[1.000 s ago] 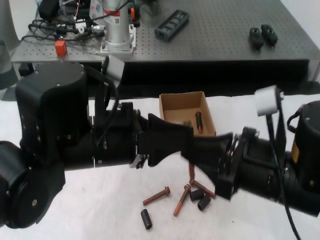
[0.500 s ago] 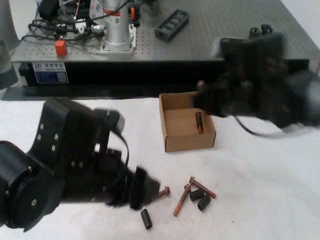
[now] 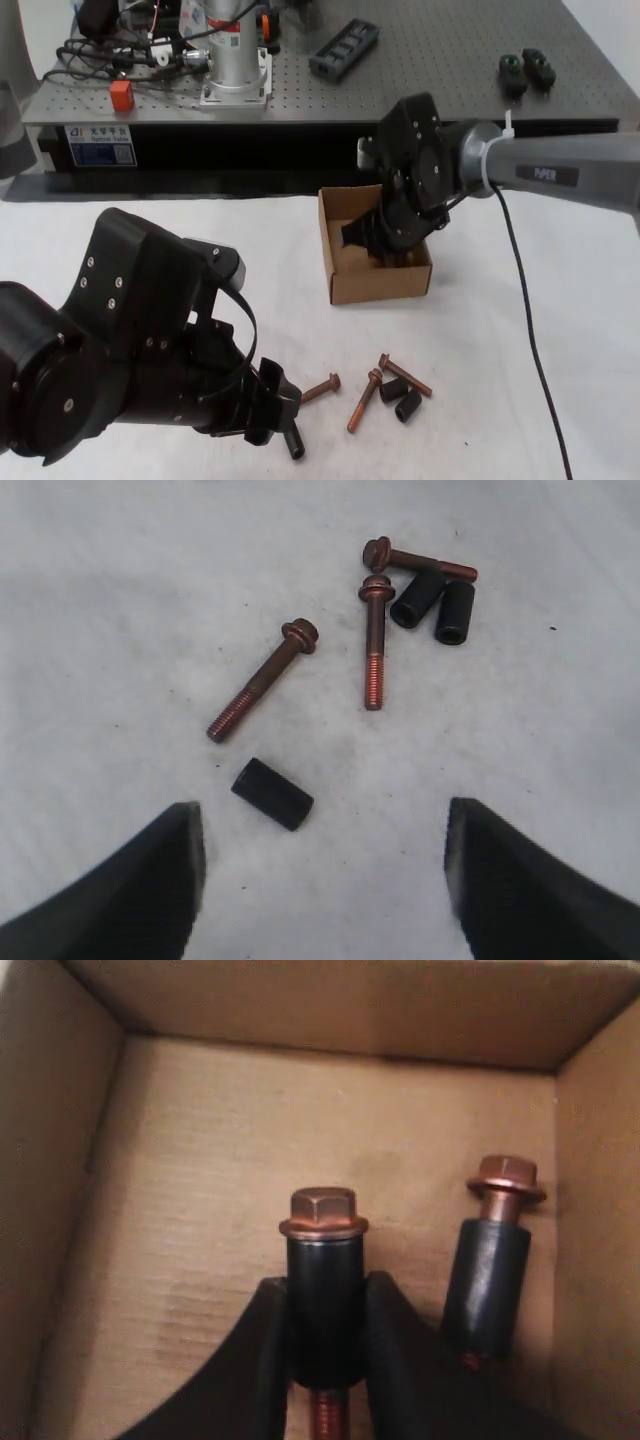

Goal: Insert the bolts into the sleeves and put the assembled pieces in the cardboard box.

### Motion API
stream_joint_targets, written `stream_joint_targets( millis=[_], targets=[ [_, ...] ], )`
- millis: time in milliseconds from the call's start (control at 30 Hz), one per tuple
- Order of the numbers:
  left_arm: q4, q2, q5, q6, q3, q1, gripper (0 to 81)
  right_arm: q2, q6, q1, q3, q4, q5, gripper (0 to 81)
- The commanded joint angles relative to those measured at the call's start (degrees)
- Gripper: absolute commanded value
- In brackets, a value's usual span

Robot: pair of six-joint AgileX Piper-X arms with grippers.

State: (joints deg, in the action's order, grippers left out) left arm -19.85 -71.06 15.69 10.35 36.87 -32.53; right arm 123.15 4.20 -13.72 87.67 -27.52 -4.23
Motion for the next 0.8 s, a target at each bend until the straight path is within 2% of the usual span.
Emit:
stream_joint_targets(
  millis=[0, 100, 167, 233, 333, 500, 767],
  targets=[
    [-0.17, 0.31, -0.53, -0.57, 0.19, -0.16, 49.4, -0.61, 0.1, 0.28, 1.47, -0.13, 0.13, 8.5],
    [-0.26, 0.31, -0.53, -0.57, 0.19, -0.16, 49.4, -2.74, 0.1, 0.28, 1.47, 1.31, 0.52, 31.7],
    [-0.26, 0.31, -0.53, -0.57, 0.19, -0.16, 49.4, -5.22, -0.62, 0.4, 1.47, 1.2, 2.17, 40.1],
    [-0.26, 0.31, -0.53, -0.57, 0.19, -0.16, 49.4, -8.47, -2.06, 0.36, 1.36, -0.99, 3.1, 39.2],
    [-0.26, 0.31, -0.53, -0.57, 0.19, -0.16, 49.4, -15.32, -6.07, 0.36, -0.01, -9.08, 3.47, 33.3],
    [-0.26, 0.31, -0.53, -0.57, 0.19, -0.16, 49.4, -23.87, -14.68, -1.47, -7.46, -23.16, 5.7, 25.1],
    [-0.26, 0.31, -0.53, -0.57, 0.19, -0.16, 49.4, -20.73, -18.84, -5.3, -16.82, -22.47, 4.23, 25.0]
  ],
)
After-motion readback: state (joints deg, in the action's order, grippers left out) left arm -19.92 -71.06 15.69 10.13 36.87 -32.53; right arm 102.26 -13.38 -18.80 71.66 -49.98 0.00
